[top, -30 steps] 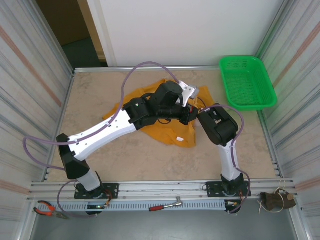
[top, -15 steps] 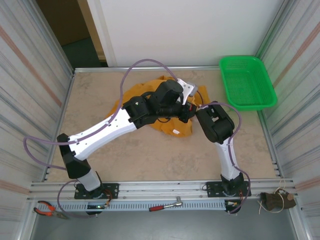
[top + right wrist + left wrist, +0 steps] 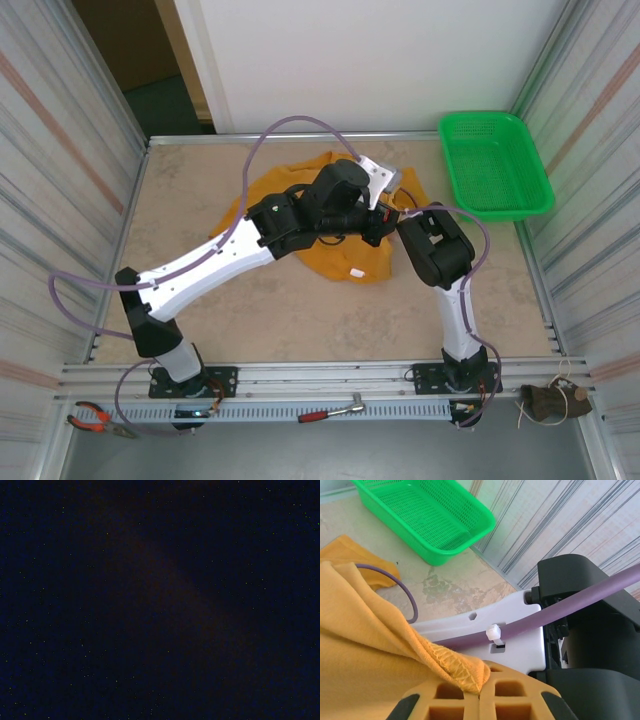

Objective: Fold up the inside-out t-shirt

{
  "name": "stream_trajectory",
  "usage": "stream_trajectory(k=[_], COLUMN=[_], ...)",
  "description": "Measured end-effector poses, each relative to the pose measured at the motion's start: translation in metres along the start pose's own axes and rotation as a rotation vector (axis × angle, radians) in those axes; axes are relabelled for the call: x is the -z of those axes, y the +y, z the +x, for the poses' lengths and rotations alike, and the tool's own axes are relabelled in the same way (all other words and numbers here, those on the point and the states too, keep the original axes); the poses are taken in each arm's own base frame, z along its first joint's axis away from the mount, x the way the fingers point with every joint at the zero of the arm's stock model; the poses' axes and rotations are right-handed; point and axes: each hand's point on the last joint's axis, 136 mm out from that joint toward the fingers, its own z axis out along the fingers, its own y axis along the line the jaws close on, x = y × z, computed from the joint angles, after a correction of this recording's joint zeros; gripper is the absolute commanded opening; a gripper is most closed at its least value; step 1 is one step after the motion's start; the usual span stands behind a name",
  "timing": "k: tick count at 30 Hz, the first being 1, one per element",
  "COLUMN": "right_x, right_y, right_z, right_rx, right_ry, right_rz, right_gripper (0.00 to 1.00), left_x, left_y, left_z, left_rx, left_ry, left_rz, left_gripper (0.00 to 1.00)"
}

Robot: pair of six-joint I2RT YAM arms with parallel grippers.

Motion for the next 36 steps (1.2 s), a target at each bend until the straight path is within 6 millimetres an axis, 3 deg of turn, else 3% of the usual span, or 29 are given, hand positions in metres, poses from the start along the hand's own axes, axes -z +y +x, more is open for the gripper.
stream_trajectory(k=[8, 12, 20, 29, 33, 36], right_x=[0.034, 0.034, 0.017, 0.014, 0.008, -0.001], right_y=[-0.03, -0.031, -0.003, 0.059, 0.061, 0.049], right_z=[-0.021, -0.02, -0.009, -0.015, -0.027, -0.044], right_rx=[-0.102, -0.115, -0.056, 0.01, 0.005, 0.008], right_ry=[-0.114, -0.095, 0.01, -0.024, -0.094, -0.149], right_rz=[0.092, 0.043, -0.113, -0.126, -0.006, 0.112], right_gripper=[0.83, 0.84, 0.89, 0.93, 0.96, 0.97], left_x=[0.007, 0.006, -0.001, 0.008, 0.014, 0.029], left_y=[-0.031, -0.033, -0.01, -0.025, -0.029, -0.043], left_z=[-0.001, 0.003, 0.006, -0.011, -0.017, -0.027], left_rx=[0.006, 0.021, 0.031, 0.01, -0.006, -0.013], left_ry=[-0.067, -0.053, -0.024, -0.025, -0.029, -0.053], left_rz=[0.091, 0.101, 0.002, 0.046, 0.056, 0.113], left_gripper=[0.0, 0.0, 0.0, 0.0, 0.0, 0.0])
